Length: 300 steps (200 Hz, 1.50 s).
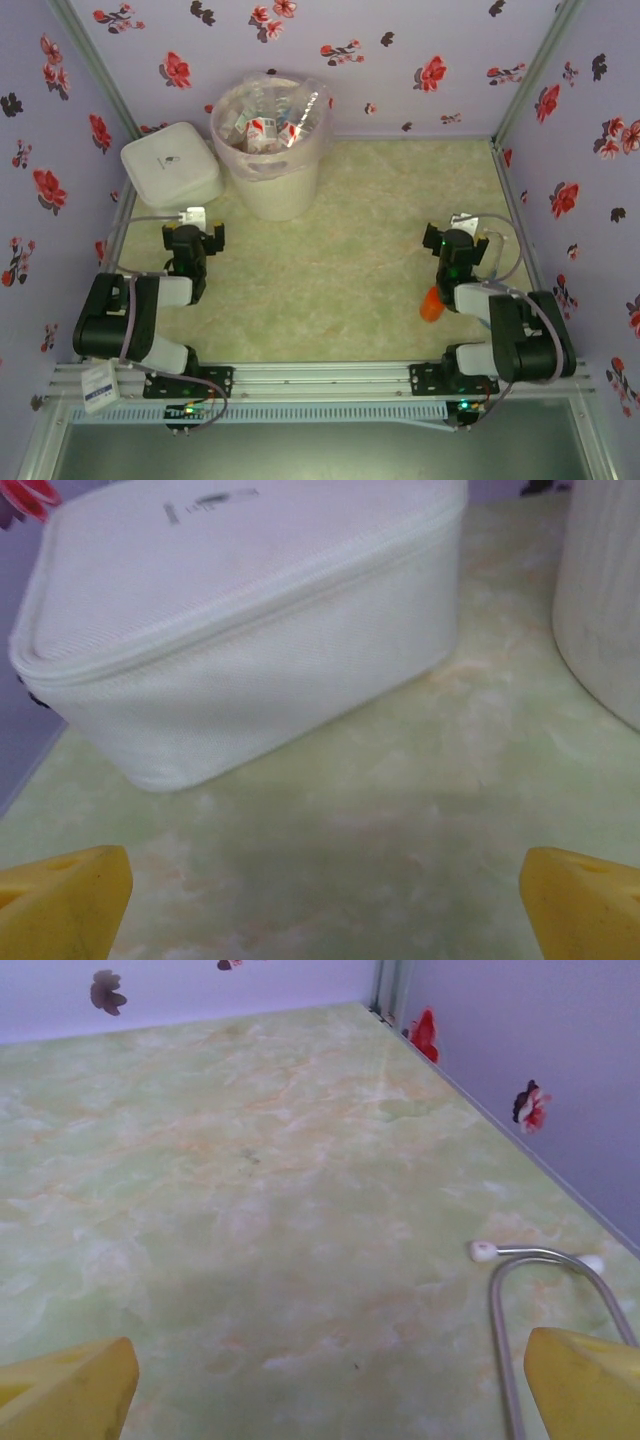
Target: Put the plastic bottles in the bin
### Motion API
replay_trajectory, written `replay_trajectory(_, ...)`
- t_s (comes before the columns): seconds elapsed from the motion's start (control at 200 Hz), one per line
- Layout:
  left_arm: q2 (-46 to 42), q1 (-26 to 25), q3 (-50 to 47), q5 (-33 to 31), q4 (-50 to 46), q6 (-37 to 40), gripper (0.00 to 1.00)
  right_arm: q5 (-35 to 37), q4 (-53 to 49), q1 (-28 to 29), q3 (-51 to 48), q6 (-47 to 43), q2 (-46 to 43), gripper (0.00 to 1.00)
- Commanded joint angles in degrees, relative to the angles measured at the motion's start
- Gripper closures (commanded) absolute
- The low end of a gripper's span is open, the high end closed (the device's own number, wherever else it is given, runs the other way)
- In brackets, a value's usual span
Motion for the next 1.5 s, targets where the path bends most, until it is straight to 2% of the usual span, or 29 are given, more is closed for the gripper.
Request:
replay_trajectory(0.0,2.18,2.46,-1.22,4.10,7.91,-1.87,0.00,-1.44,14.87,-0.66,0.39,-1.54,8.94,0.00)
replay_trajectory(0.055,4.77,2.74,-0.92,5.32,10.08,-1.14,0.00,-0.71,22.24,-0.47,0.39,-2.67,14.11,0.00)
replay_trajectory(0.135,3.98,3.12,-0.34,6.14,7.34,-1.80,0.00,-1.87,9.08,-0.93,2.94,-0.58,9.38,0.00)
replay_trajectory(0.205,3.94,3.18,0.20,5.88,6.36,-2.14,0.00,-1.14,15.96,-1.43,2.29,-0.82,12.62,0.00)
replay_trajectory(0.285,4.04,3.84,1.03,5.87,5.00,-2.95,0.00,-1.64,8.99,-1.45,3.82,-0.22,10.35,0.01)
replay_trajectory(0.355,4.10,4.25,1.33,5.95,4.37,-3.46,0.00,-1.08,12.26,-1.45,3.38,-0.55,11.66,0.01)
replay_trajectory(0.43,4.08,4.26,1.33,5.96,4.47,-3.41,0.00,-1.13,9.69,-1.43,3.76,-0.26,10.73,0.01)
replay_trajectory(1.495,4.07,4.26,1.33,5.91,4.51,-3.38,0.00,-1.42,9.52,-1.69,4.25,-0.05,11.21,0.01)
